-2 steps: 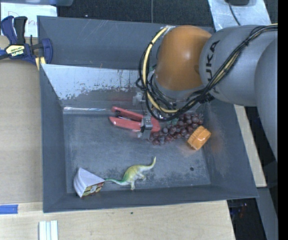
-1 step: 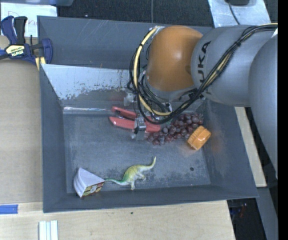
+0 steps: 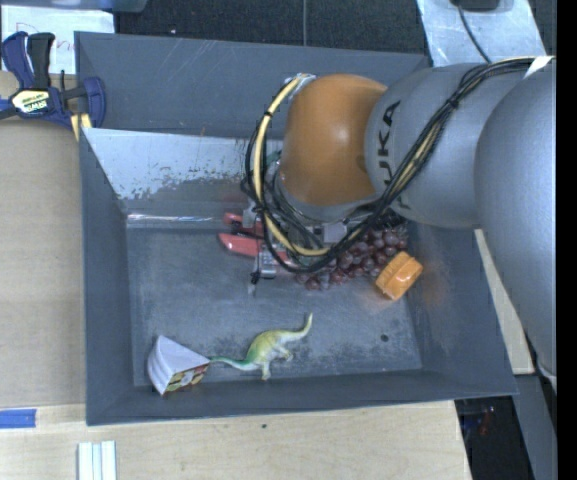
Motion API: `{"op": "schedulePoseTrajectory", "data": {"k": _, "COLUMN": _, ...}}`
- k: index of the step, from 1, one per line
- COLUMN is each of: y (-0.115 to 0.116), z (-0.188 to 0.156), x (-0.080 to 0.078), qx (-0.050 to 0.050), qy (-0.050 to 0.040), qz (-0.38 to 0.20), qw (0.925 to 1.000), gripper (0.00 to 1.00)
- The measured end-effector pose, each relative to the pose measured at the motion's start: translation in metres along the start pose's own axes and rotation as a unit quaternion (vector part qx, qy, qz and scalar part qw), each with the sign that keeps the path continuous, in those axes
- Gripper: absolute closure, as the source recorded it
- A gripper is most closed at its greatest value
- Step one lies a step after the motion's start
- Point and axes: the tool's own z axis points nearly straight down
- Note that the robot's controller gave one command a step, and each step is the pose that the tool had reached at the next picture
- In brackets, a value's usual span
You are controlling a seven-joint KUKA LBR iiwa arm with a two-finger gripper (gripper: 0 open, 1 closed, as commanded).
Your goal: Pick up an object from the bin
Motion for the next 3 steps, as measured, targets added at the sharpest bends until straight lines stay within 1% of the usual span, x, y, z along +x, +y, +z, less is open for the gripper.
{"op": "schedulePoseTrajectory", "data": {"k": 1, "y": -0.001, "z": 0.020, "x": -0.003, "qx": -0.001, "qy": -0.0015, "qz": -0.023, "qw": 0.9997, "gripper": 0.00}}
{"op": "schedulePoseTrajectory", "data": {"k": 2, "y": 0.006, "z": 0.022, "x": 0.034, "qx": 0.000, "qy": -0.0006, "qz": -0.030, "qw": 0.9996, "gripper": 0.00}}
{"op": "schedulePoseTrajectory", "data": {"k": 3, "y": -0.008, "z": 0.042, "x": 0.000, "qx": -0.002, "qy": -0.0043, "qz": 0.003, "qw": 1.0000, "gripper": 0.00}}
